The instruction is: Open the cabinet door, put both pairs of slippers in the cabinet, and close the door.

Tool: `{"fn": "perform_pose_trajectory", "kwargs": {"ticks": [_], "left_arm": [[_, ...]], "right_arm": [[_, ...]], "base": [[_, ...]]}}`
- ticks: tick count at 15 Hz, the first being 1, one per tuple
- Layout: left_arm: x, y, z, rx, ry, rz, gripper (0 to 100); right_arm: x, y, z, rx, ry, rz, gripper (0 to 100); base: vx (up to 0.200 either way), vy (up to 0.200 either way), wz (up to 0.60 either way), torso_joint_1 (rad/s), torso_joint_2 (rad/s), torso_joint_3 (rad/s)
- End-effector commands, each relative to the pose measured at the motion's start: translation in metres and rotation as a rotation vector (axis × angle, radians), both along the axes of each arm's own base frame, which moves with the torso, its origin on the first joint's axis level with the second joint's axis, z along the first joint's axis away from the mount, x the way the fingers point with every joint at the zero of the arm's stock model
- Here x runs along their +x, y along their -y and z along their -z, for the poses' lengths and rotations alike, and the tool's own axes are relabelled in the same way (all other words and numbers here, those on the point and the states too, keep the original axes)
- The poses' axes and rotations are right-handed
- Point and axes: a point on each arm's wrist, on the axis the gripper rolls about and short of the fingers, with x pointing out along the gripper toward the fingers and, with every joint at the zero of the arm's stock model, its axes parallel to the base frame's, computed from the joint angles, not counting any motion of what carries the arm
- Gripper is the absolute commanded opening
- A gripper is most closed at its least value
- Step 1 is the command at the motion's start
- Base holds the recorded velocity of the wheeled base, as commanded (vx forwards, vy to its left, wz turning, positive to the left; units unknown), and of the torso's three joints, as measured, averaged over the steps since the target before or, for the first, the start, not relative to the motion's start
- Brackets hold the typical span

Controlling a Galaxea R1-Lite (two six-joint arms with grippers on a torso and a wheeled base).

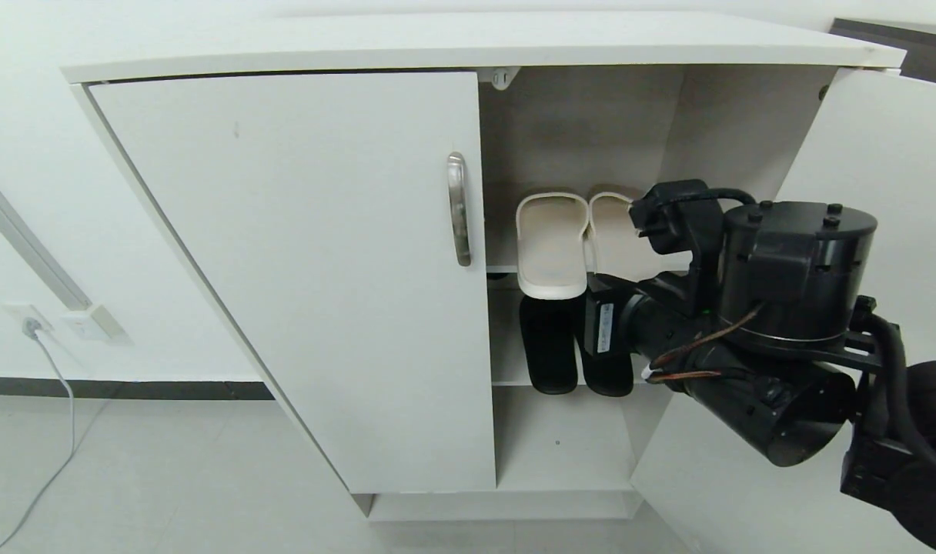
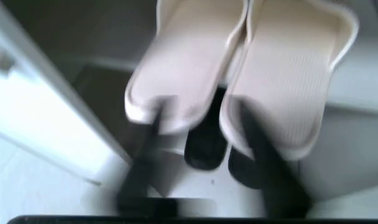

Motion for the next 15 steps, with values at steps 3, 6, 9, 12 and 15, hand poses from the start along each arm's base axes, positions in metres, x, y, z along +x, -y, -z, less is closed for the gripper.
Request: {"fn": "perform_pose_trajectory", "kwargs": {"ticks": [3, 6, 9, 12, 15], "left_arm": [[0.0, 0.0, 0.0, -0.001, -0.002, 0.0, 0], [0.0, 0.0, 0.0, -0.001, -0.002, 0.0, 0], [0.0, 0.0, 0.0, -0.001, 0.0, 0.0, 0], [0.0, 0.0, 0.0, -0.001, 0.0, 0.0, 0], [0.0, 0.0, 0.0, -0.001, -0.002, 0.0, 0]], "right_arm": [[-0.007, -0.002, 0.007, -0.023, -0.014, -0.017, 0], [-0.009, -0.002, 0.01, -0.031, -0.021, -0.022, 0], [-0.011, -0.003, 0.013, -0.04, -0.028, -0.031, 0], [-0.012, -0.002, 0.018, -0.051, -0.039, -0.035, 0], [-0.013, -0.001, 0.021, -0.058, -0.046, -0.038, 0]], "base": [[0.0, 0.0, 0.0, 0.0, 0.0, 0.0], [0.0, 0.0, 0.0, 0.0, 0.0, 0.0], [-0.067, 0.0, 0.0, 0.001, 0.0, 0.001], [-0.2, 0.0, 0.0, 0.007, 0.0, 0.002], [-0.2, 0.0, 0.0, -0.002, 0.0, 0.004]]}}
